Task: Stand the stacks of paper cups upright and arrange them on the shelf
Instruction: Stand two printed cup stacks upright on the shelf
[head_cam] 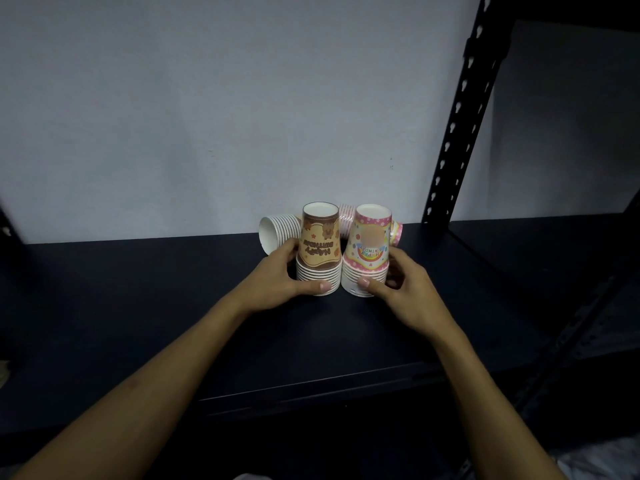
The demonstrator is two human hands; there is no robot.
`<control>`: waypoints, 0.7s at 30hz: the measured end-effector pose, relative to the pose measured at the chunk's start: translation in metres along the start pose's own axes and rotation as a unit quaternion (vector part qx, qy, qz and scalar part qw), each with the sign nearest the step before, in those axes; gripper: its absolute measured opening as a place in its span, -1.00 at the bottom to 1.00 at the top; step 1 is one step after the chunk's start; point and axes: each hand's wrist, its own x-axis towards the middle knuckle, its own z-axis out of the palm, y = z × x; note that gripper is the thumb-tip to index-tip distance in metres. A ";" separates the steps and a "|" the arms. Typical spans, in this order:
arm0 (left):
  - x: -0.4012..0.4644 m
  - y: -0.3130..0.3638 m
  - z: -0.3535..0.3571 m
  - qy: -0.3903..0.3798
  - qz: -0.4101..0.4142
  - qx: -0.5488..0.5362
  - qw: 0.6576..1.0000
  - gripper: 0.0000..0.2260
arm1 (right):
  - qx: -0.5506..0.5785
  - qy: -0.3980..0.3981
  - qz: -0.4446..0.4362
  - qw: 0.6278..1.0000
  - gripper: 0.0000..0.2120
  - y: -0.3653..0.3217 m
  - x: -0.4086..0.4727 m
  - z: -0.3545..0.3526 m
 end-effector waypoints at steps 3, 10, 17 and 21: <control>-0.001 0.000 0.002 0.009 -0.001 0.005 1.000 -0.28 | 0.001 -0.001 0.002 1.000 -0.33 0.000 0.000 0.000; -0.003 0.001 0.003 0.014 -0.004 0.021 1.000 -0.21 | -0.013 0.002 0.014 1.000 -0.37 -0.001 0.000 0.001; -0.012 0.013 0.012 0.053 -0.001 0.030 0.998 -0.27 | -0.025 0.006 0.021 0.999 -0.39 -0.005 -0.004 0.003; -0.014 0.015 0.012 0.057 -0.006 0.042 0.997 -0.26 | -0.056 0.015 0.018 0.998 -0.39 -0.008 -0.011 0.004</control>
